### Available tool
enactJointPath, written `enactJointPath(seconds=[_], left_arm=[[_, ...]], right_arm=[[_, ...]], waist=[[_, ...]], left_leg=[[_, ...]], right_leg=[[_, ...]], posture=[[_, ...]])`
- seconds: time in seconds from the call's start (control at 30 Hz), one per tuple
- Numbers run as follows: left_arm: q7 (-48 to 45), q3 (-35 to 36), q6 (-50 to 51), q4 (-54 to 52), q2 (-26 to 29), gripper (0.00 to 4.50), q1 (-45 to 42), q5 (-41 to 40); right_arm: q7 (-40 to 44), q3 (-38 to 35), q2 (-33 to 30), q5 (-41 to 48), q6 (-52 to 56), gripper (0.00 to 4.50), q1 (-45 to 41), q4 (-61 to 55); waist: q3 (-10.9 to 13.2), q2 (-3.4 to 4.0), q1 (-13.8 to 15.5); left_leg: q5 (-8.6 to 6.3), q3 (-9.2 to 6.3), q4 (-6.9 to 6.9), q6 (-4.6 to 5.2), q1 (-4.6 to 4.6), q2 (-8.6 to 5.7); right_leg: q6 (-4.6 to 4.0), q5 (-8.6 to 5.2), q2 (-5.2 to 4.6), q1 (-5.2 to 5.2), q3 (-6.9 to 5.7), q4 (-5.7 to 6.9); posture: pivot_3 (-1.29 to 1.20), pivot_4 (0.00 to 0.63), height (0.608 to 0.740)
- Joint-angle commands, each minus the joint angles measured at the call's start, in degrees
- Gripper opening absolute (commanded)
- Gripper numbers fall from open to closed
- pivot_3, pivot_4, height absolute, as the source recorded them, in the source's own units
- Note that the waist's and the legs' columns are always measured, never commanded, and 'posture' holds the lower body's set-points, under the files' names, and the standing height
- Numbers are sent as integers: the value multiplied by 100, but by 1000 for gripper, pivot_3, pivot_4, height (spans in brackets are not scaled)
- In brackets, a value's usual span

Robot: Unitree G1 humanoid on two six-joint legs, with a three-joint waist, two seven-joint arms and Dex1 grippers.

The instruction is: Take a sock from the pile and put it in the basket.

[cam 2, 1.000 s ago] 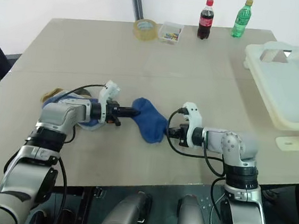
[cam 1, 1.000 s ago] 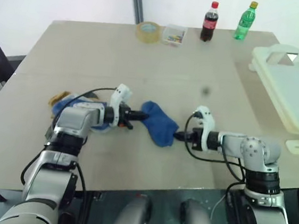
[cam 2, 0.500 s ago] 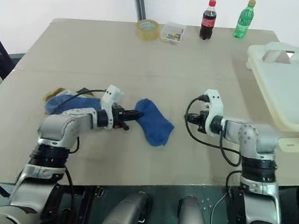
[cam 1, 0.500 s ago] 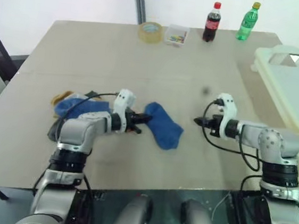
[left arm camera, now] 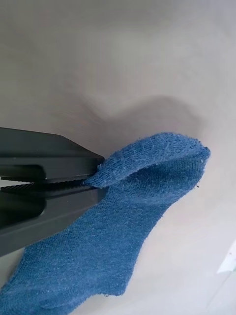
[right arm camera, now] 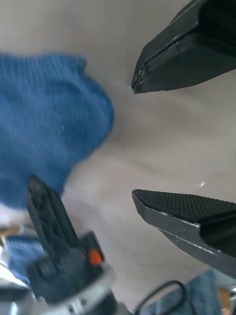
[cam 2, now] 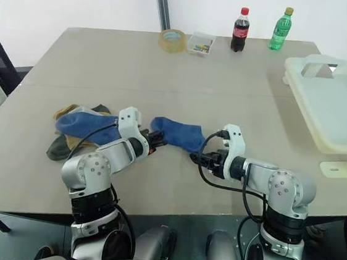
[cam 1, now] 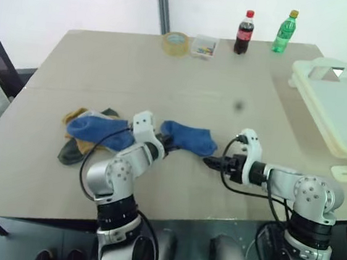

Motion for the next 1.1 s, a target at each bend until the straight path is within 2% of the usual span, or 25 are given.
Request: enactJointPath(seconds=[0.03,0.17,0.27,0.37,0.4,0.43,0.5,0.57,0.67,0.73,0.83,0.9,1.1], left_arm=[[192,29,331,-93,-230,0,391,54],[151,-30,386,-156,-217,0,443,7],[129,-73,397,-192,-219,0,485,-13],[134,-57,408,-216,-224,0,487,-42],[121,-53,405,-215,-217,0,487,-59],[99,-44,402,-205,-211,0,485,-84],[77,-28,386,-180,-193,0,484,-113],[59,-24,371,-165,-179,0,496,-145],[-187,80,291,-201,-203,0,508,-423],[-412,296,375,-247,-174,634,495,-702],[-629,223,503,-278,194,1597,514,-855],[-787,121,558,-242,473,2569,523,-952],[-1394,60,1162,-496,1023,2569,693,-1546]], right_arm=[[-361,-507,453,-248,18,3182,-198,200],[-557,-1053,1099,-314,22,3182,-585,508],[-591,-1003,1132,-424,-68,3182,-699,668],[-531,-865,1073,-454,-58,2486,-677,729],[-509,-807,1037,-467,-62,1920,-655,737],[-492,-753,999,-484,-72,1656,-635,743],[-468,-701,955,-507,-99,662,-614,765],[-427,-657,904,-511,-140,85,-607,784],[-347,-497,744,-543,-261,85,-598,819],[-311,-434,665,-559,-343,0,-603,883],[-217,-329,527,-552,-400,0,-601,930],[-109,-223,359,-523,-409,0,-579,916],[209,40,-338,-489,-465,0,-409,748]], waist=[[-4,4,-5],[-8,11,-3],[-8,12,-4],[-7,12,-4],[-7,12,-5],[-7,12,-8],[-7,12,-7],[-7,12,-6],[-7,13,-5],[-6,12,-3],[-6,12,-10],[-6,13,-10],[-6,13,8]], left_leg=[[1,1,0,-2,0,0],[0,0,-1,-1,1,4],[2,3,-6,-6,0,3],[7,4,-11,-15,-1,3],[7,5,-12,-15,-2,3],[7,6,-13,-15,-2,3],[7,7,-14,-15,-3,3],[7,7,-14,-15,-3,3],[7,7,-15,-15,-3,3],[7,6,-15,-15,-6,3],[7,7,-16,-15,-16,3],[7,8,-22,-16,-16,3],[7,7,-23,-16,-14,3]], right_leg=[[0,0,1,-2,1,0],[-1,0,7,-7,1,2],[-1,0,6,-10,6,0],[-1,0,5,-13,8,-5],[-1,0,5,-15,10,-4],[-1,0,5,-15,10,-4],[-1,0,5,-17,11,-4],[-1,-1,5,-17,11,-5],[-1,-1,5,-17,11,-6],[-1,-1,5,-18,10,-7],[-1,-1,5,-22,10,-8],[-2,-1,4,-22,12,-11],[-2,-1,4,-24,10,-14]], posture=[[0,150,740],[0,150,740],[0,150,740],[0,150,740],[0,150,740],[0,150,740],[0,150,740],[0,150,740],[0,150,740],[0,150,740],[0,150,740],[0,150,740],[0,150,740]])
